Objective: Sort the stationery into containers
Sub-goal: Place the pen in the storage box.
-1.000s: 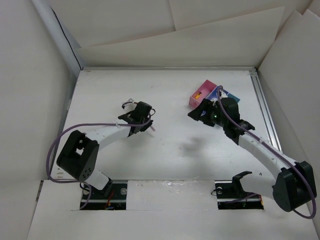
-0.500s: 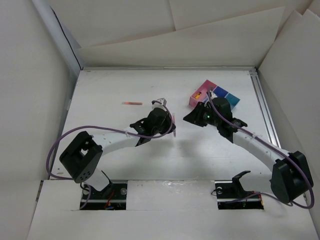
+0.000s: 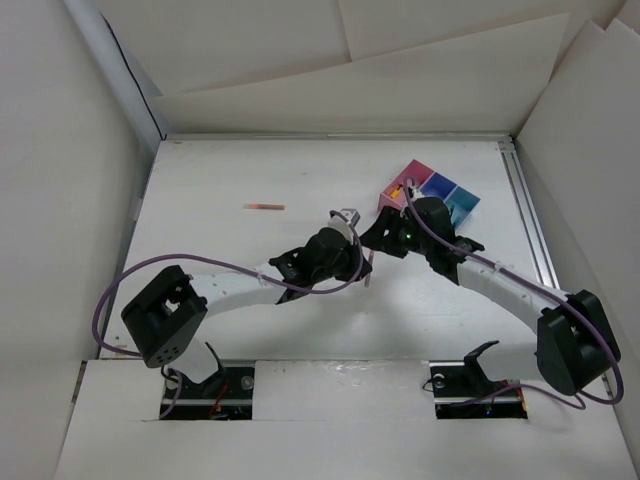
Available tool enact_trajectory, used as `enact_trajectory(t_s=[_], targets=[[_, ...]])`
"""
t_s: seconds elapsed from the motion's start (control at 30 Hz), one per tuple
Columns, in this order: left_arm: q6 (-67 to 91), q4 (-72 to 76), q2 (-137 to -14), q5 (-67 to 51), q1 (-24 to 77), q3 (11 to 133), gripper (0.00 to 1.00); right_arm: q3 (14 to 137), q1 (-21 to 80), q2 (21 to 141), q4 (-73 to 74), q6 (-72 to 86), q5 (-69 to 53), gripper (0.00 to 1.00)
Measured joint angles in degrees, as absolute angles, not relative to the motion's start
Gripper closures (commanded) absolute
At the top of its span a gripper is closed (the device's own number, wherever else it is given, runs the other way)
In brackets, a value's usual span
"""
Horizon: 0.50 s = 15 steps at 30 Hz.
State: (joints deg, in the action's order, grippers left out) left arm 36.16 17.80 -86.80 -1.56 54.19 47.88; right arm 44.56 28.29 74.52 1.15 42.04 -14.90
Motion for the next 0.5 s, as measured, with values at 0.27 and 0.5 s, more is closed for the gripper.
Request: enact_trajectory(t_s=[0.27, 0.5], targets=[[35.2, 18.0, -86.8, -1.8, 55.0, 48.9, 1.0, 44.6, 28.5, 74.5, 1.0, 42.3, -12.8, 0.43], [35.2, 18.0, -87.0, -1.6, 55.0, 51.7, 1.0, 44.2, 28.5, 74.3, 0.8, 43.0, -12.0, 0.56]])
